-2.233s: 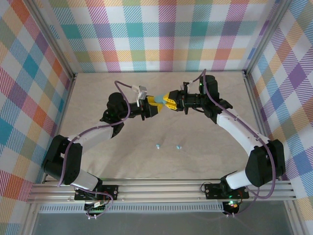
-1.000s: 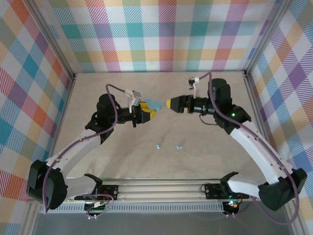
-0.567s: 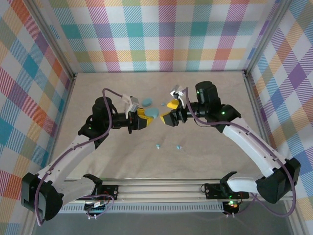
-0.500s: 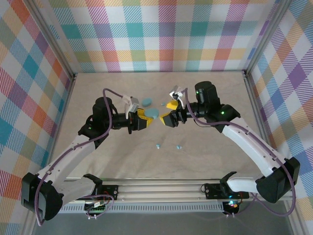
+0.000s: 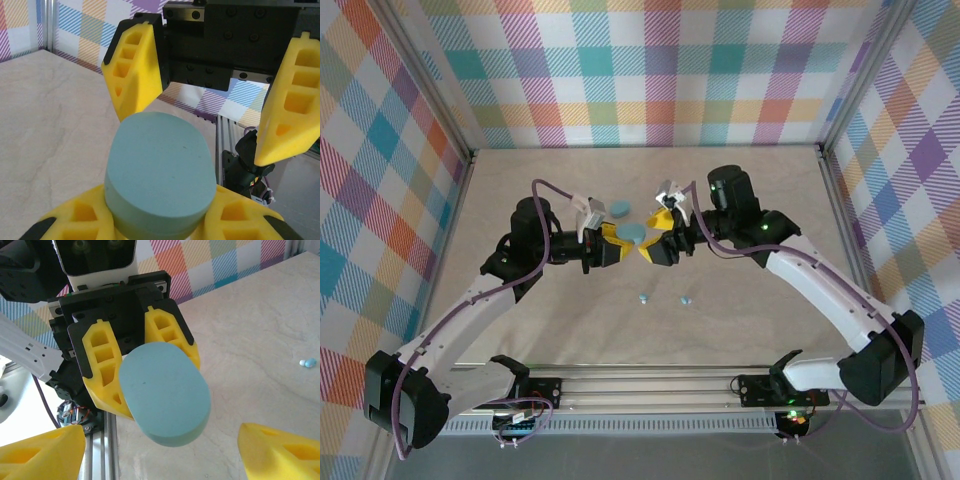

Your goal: Insert wireless bluetooth earbuds into charging case

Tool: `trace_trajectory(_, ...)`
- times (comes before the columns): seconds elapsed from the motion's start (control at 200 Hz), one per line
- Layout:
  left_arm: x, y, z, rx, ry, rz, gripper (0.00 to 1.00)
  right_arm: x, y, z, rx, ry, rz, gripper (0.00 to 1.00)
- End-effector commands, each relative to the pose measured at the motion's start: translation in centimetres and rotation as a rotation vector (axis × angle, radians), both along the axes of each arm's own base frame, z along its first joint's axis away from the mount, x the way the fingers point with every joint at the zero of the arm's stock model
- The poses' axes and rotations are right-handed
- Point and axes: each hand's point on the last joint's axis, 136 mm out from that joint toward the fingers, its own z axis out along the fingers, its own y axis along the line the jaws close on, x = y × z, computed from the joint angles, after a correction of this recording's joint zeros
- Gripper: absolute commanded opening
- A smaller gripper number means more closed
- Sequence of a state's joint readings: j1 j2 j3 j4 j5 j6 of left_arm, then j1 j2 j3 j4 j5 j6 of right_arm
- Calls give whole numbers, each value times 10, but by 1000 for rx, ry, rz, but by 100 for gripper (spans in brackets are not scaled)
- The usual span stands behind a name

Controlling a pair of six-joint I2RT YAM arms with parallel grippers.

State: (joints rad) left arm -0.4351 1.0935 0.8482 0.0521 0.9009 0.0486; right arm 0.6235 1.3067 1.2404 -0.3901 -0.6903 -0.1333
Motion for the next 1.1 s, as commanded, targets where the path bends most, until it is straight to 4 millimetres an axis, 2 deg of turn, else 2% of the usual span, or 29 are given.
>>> trace_trajectory(0.0, -2, 0, 19, -32, -32, -23, 0, 1, 6, 16, 29, -63, 33, 79)
trace_trajectory(0.27, -5, -1, 21, -36, -40, -31, 0, 34, 7, 11, -59, -99, -87, 76)
trace_trajectory(0.38, -6, -1, 22, -36, -40, -34, 0, 39, 6, 12, -91, -121, -92, 75)
trace_trajectory(0.46, -7, 0, 23, -37, -48, -31, 0, 37, 6, 14, -90, -137, -73, 75)
trace_trajectory(0.655, -8, 0, 22, -34, -45, -33, 0, 12, 5, 14, -56, -161, 46, 78)
trace_trajectory(0.81, -9, 0, 21, -33, -43, -40, 0, 6, 4, 10, -53, -142, 59, 78)
trace_trajectory(0.97, -11, -2, 23, -35, -48, -49, 0, 12, 7, 6, -60, -113, 45, 74)
trace_trajectory(1.095, -13, -3, 22, -34, -45, -55, 0, 25, 8, 5, -92, -114, -6, 71)
